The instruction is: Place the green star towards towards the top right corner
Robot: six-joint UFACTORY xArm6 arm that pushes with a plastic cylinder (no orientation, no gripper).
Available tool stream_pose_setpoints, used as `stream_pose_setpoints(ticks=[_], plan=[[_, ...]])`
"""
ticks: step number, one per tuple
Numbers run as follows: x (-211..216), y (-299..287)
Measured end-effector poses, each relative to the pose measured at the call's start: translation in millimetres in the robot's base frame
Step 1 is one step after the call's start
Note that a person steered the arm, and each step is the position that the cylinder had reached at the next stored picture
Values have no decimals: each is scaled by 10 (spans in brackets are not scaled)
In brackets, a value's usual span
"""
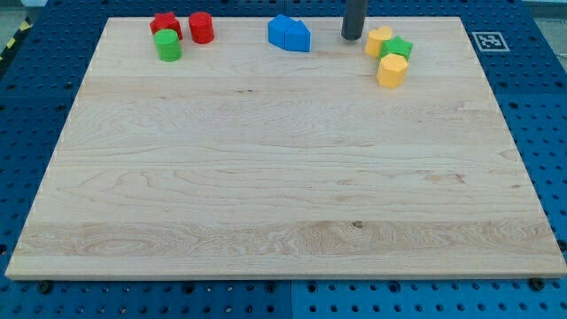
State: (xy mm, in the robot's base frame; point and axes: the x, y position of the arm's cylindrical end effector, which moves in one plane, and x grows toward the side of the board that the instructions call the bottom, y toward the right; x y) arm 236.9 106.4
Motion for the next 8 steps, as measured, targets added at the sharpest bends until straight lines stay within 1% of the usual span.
stream_pose_setpoints(ticks=[1, 2, 4, 5, 8], plan=[[106, -6], [355, -8], [424, 217], [605, 278], [666, 832]])
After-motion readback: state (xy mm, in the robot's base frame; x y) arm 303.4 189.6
